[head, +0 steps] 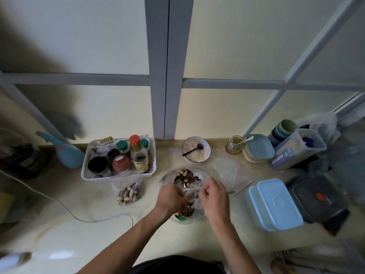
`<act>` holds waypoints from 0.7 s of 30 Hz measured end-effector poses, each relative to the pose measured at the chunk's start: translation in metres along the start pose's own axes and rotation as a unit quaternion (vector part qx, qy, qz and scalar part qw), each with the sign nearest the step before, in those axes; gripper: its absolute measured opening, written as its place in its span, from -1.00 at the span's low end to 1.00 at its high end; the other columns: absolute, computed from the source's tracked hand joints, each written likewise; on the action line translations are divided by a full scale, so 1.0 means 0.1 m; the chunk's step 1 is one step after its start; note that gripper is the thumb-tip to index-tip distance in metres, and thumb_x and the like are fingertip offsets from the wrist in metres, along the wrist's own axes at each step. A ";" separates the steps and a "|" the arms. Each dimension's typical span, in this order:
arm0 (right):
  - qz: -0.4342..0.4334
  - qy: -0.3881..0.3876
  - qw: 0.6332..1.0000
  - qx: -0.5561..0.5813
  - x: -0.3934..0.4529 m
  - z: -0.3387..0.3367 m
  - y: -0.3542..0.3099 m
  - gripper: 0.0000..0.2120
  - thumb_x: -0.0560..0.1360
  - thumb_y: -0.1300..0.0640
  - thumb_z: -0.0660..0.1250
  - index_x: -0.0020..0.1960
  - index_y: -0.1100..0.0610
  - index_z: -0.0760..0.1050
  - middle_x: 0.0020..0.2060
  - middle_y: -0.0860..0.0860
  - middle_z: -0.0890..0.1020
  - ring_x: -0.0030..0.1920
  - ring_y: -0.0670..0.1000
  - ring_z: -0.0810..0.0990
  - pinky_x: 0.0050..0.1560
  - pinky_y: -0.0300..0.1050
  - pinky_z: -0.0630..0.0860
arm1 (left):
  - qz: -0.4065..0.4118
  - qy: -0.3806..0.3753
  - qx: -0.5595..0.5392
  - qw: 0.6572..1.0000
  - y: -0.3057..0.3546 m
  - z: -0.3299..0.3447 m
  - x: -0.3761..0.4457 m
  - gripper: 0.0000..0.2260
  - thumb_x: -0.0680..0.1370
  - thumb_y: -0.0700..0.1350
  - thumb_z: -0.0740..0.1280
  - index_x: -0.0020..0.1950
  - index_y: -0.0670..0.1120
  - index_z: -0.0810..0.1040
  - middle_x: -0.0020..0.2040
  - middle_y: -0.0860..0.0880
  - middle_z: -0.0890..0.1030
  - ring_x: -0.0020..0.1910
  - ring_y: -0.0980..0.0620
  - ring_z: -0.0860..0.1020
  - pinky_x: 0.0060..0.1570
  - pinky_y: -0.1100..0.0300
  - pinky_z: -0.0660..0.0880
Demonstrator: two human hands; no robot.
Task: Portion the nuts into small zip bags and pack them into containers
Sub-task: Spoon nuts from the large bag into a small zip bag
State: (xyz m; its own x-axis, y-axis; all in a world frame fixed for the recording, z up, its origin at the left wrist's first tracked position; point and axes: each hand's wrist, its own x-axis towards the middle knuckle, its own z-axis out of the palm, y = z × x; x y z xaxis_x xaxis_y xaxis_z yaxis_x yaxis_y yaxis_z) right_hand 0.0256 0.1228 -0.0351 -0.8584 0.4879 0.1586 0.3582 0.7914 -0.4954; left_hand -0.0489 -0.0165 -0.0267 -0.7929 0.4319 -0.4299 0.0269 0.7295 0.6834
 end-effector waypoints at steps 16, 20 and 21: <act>0.090 -0.213 0.969 0.087 0.09 -0.03 0.08 -0.86 0.52 0.17 0.45 -0.16 0.01 0.53 -0.30 -0.10 0.68 -0.30 -0.14 0.64 -0.19 -0.06 0.62 | 0.004 0.035 0.158 0.987 0.06 -0.23 0.06 -0.88 0.43 -0.14 0.39 -0.07 -0.11 0.53 -0.04 -0.14 0.64 0.00 -0.20 0.60 -0.15 0.07 0.48; 0.050 -0.088 0.993 -0.057 0.09 -0.11 -0.02 -0.80 0.47 0.18 0.43 -0.20 0.03 0.41 -0.24 -0.06 0.59 -0.24 0.05 0.57 -0.31 -0.12 0.35 | 0.044 0.042 0.213 0.975 0.07 -0.12 0.06 -0.49 0.50 0.15 0.40 0.32 -0.10 0.38 0.28 -0.12 0.47 0.28 -0.17 0.49 0.19 0.00 0.47; 0.047 -0.090 0.994 -0.049 0.10 -0.10 -0.04 -0.79 0.46 0.17 0.43 -0.20 0.04 0.40 -0.25 -0.05 0.59 -0.24 0.06 0.55 -0.30 -0.11 0.34 | 0.083 0.041 0.185 0.978 0.05 -0.05 0.07 -0.38 0.47 0.20 0.39 0.40 -0.08 0.30 0.33 -0.11 0.41 0.35 -0.16 0.42 0.28 0.01 0.44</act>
State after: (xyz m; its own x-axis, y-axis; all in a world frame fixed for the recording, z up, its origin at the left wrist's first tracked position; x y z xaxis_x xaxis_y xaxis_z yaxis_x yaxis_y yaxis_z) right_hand 0.0191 0.1282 -0.0227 -0.8683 0.4941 -0.0443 0.4663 0.7823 -0.4130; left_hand -0.0574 -0.0131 -0.0233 -0.8044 0.5277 -0.2729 0.3660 0.8020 0.4721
